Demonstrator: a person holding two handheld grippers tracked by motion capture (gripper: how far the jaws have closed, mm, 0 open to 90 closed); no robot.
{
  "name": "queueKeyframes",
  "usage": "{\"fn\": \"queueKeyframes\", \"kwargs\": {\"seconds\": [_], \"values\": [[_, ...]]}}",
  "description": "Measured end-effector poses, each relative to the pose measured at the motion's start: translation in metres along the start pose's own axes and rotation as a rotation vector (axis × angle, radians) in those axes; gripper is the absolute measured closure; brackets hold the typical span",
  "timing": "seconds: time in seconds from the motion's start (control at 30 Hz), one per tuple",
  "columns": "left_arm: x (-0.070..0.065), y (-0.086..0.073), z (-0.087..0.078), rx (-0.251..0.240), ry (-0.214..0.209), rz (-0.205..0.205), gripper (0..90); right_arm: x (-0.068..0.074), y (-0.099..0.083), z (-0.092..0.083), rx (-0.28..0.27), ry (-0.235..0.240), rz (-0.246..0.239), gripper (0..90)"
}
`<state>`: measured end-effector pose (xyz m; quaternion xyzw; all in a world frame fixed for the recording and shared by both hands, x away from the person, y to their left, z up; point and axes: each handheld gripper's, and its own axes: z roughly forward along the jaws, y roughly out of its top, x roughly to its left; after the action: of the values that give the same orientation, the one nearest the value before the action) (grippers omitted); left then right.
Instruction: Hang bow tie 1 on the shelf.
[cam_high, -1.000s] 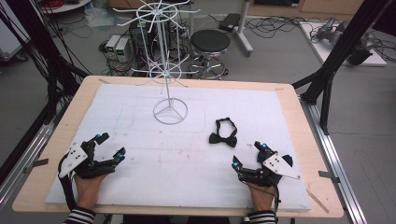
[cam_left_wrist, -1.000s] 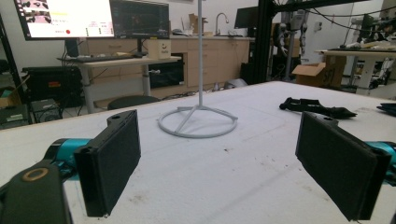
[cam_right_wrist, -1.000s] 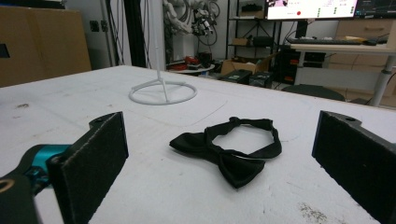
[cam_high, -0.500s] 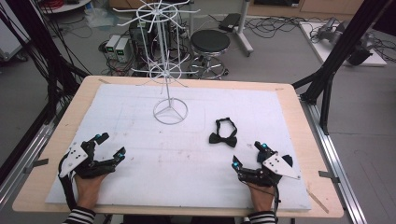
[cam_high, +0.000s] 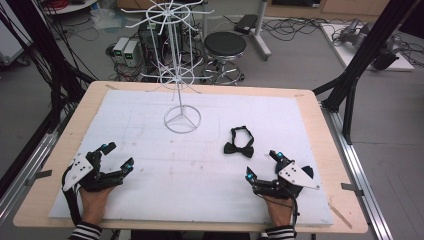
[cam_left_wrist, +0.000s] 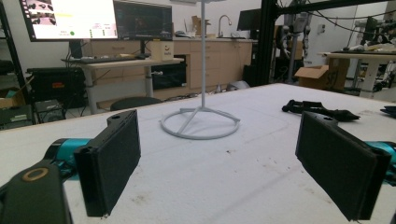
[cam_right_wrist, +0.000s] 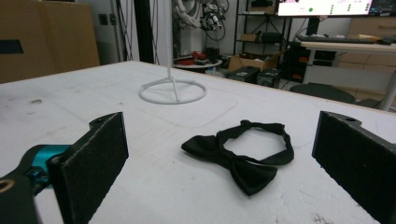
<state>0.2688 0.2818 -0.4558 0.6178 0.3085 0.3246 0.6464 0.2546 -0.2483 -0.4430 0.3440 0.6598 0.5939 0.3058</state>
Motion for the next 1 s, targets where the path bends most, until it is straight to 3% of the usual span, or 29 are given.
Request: {"fn": "queueKeyframes", "kwargs": {"seconds": [0.23,0.43,0.53,0.6,1.0], "values": [[-0.001,0.000,0.000,-0.004,0.002,0.002,14.3,-0.001,0.012,-0.008,0.008,0.034,0.013,2.7],[0.000,0.000,0.000,-0.001,0.002,-0.001,14.3,-0.018,0.030,-0.023,0.012,0.067,0.048,2.7],[0.000,0.000,0.000,0.001,0.003,0.000,14.3,-0.027,0.039,-0.031,0.007,0.055,0.034,2.7],[0.000,0.000,0.000,0.001,0.003,0.000,14.3,-0.034,0.045,-0.036,0.026,0.051,0.039,2.7],[-0.001,0.000,0.000,0.000,0.004,0.001,14.3,-0.056,0.061,-0.041,0.137,0.059,-0.033,2.7]]}}
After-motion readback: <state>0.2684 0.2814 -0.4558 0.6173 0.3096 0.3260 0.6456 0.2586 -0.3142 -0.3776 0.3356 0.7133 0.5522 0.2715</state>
